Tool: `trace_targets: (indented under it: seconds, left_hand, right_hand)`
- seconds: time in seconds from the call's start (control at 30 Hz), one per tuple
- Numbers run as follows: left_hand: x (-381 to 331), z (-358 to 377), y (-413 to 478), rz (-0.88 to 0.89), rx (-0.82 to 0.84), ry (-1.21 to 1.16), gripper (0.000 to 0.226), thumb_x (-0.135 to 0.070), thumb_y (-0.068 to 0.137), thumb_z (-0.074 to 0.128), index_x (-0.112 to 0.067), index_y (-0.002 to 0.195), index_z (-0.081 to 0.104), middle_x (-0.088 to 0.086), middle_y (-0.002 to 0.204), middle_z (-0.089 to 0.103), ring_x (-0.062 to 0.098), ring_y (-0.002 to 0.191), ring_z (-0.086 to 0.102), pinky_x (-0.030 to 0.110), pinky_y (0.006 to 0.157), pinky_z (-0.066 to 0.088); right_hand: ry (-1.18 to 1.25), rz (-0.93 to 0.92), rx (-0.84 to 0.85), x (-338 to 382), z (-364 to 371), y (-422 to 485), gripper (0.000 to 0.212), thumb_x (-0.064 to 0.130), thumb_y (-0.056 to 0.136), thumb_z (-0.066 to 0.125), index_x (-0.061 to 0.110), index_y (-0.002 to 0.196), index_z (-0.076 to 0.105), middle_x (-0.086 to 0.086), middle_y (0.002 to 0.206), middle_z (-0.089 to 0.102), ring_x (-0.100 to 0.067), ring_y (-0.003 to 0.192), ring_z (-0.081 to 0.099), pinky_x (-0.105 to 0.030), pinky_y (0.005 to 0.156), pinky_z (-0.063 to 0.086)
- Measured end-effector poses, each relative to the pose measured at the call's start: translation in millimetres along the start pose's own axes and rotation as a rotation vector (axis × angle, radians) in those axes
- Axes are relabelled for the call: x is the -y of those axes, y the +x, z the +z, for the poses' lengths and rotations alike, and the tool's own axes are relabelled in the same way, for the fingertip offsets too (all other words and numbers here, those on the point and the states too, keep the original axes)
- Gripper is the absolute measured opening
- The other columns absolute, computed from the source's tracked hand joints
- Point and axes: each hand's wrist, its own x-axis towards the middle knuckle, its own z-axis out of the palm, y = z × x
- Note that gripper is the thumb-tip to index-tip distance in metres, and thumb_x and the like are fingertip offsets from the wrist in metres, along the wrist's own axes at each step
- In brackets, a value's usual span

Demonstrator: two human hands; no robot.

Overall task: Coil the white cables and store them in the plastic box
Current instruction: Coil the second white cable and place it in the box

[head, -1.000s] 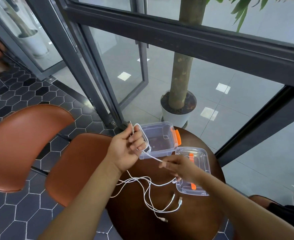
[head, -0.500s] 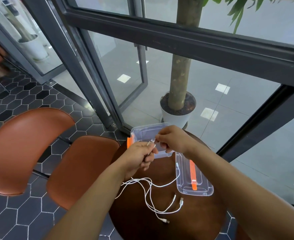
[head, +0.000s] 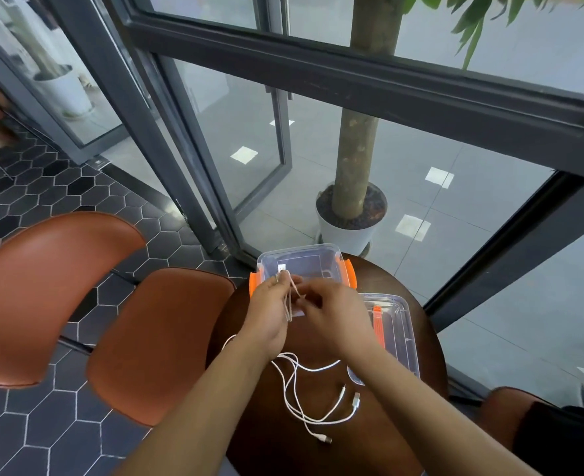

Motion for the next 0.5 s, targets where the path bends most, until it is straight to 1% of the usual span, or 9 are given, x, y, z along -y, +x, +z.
trace_targets:
  seconds: [0.07,0.1,0.13,0.2,0.27,0.33,0.4,0.43,0.5]
  left_hand:
    - [0,-3,4,-0.046,-0.024,-0.117,0.034,-0.028,0.106,0.042,-0.007,0.09,0.064,0.012,0.085,0.067,0.023,0.076,0.065,0.037,0.069,0.051]
    - [1,-3,4,-0.075,-0.02,-0.204,0.032,-0.027,0.106,0.042,-0.006,0.091,0.062,0.015,0.088,0.067,0.025,0.08,0.066,0.039,0.072,0.052]
    - [0,0,1,-0.1,0.009,-0.295,0.031,-0.027,0.106,0.042,-0.006,0.091,0.059,0.017,0.089,0.067,0.028,0.082,0.068,0.039,0.073,0.054]
    - [0,4,-5,-0.127,0.066,-0.419,0.029,-0.026,0.106,0.042,-0.007,0.09,0.057,0.016,0.084,0.066,0.03,0.081,0.07,0.039,0.074,0.056]
    - [2,6,-7,-0.115,0.076,-0.45,0.03,-0.026,0.106,0.042,-0.009,0.087,0.057,0.01,0.073,0.058,0.029,0.079,0.069,0.041,0.077,0.056]
    - [3,8,-6,-0.081,0.078,-0.447,0.031,-0.026,0.106,0.04,-0.009,0.085,0.056,0.006,0.067,0.049,0.027,0.075,0.067,0.043,0.083,0.053]
    - [4,9,-5,-0.05,0.076,-0.449,0.032,-0.026,0.106,0.041,-0.01,0.082,0.055,0.005,0.064,0.043,0.022,0.065,0.06,0.042,0.085,0.05]
    - [4,11,-5,-0.038,0.074,-0.446,0.032,-0.026,0.105,0.041,-0.01,0.081,0.054,0.004,0.063,0.041,0.02,0.06,0.055,0.04,0.082,0.05]
    - [6,11,-4,-0.016,0.072,-0.432,0.031,-0.025,0.105,0.042,-0.009,0.08,0.053,0.003,0.062,0.038,0.018,0.055,0.047,0.037,0.075,0.05]
  right_hand:
    - [-0.046,-0.107,-0.139,-5,7,-6,0.018,0.021,0.086,0.063,0.021,0.093,0.079,-0.001,0.085,0.069,-0.023,0.077,0.063,-0.02,0.056,0.036]
    - [-0.05,-0.138,-0.19,-7,11,-9,0.016,0.019,0.083,0.065,0.021,0.089,0.079,-0.002,0.082,0.069,-0.025,0.076,0.061,-0.02,0.057,0.034]
    - [-0.058,-0.156,-0.231,-9,15,-12,0.013,0.016,0.081,0.069,0.021,0.086,0.08,-0.001,0.083,0.07,-0.025,0.076,0.06,-0.022,0.059,0.036]
    - [-0.108,-0.17,-0.33,-12,23,-16,0.013,0.011,0.076,0.079,0.023,0.08,0.08,0.002,0.082,0.071,-0.023,0.077,0.054,-0.029,0.063,0.044]
    - [-0.188,-0.152,-0.461,-14,26,-19,0.013,0.015,0.073,0.082,0.027,0.075,0.079,0.003,0.074,0.062,-0.022,0.077,0.047,-0.03,0.067,0.036]
    - [-0.322,-0.19,-0.51,-18,25,-22,0.006,0.025,0.075,0.075,0.03,0.076,0.077,0.006,0.068,0.056,-0.022,0.073,0.046,-0.031,0.069,0.025]
    - [-0.314,-0.142,-0.414,-19,22,-27,0.01,0.031,0.081,0.067,0.03,0.078,0.077,0.005,0.062,0.059,-0.022,0.064,0.055,-0.032,0.063,0.031]
    - [-0.186,-0.035,-0.316,-16,19,-29,0.013,0.033,0.085,0.065,0.03,0.08,0.077,0.003,0.062,0.063,-0.021,0.062,0.06,-0.033,0.06,0.038]
    - [0.239,0.267,-0.096,-9,13,-27,0.016,0.035,0.09,0.066,0.03,0.081,0.078,0.003,0.067,0.071,-0.014,0.066,0.066,-0.034,0.063,0.049]
